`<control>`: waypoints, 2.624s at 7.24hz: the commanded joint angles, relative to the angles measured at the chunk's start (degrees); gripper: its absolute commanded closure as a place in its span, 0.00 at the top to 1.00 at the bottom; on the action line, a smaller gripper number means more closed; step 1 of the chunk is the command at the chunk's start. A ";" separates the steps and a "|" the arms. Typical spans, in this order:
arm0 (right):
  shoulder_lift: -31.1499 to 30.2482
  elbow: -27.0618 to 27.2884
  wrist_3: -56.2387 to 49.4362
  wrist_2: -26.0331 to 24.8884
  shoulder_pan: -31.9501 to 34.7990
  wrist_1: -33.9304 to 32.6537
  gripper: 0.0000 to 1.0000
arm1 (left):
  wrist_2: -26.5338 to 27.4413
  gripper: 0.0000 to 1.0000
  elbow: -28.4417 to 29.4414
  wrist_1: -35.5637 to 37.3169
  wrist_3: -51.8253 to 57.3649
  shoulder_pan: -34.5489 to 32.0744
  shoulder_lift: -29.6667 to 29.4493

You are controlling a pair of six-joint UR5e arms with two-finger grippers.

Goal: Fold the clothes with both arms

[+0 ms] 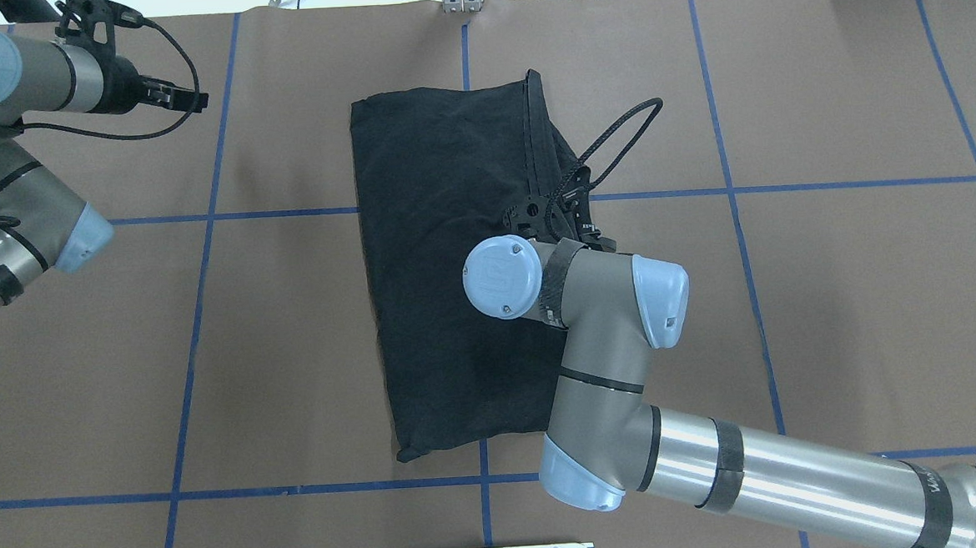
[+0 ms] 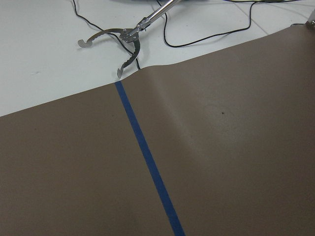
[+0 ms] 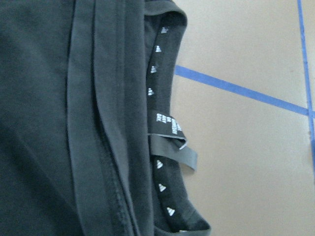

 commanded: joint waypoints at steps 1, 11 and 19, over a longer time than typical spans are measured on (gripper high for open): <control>-6.07 5.81 -3.55 -0.21 1.64 -0.42 1.00 | -0.09 1.00 -0.05 0.00 -0.70 0.06 0.00; 5.45 -4.89 -2.51 5.14 8.84 15.18 1.00 | -0.09 1.00 -2.59 -0.61 -2.38 0.15 0.26; 8.75 -19.12 0.29 9.10 9.73 22.87 1.00 | -0.18 1.00 -4.62 -10.37 -1.76 0.15 3.78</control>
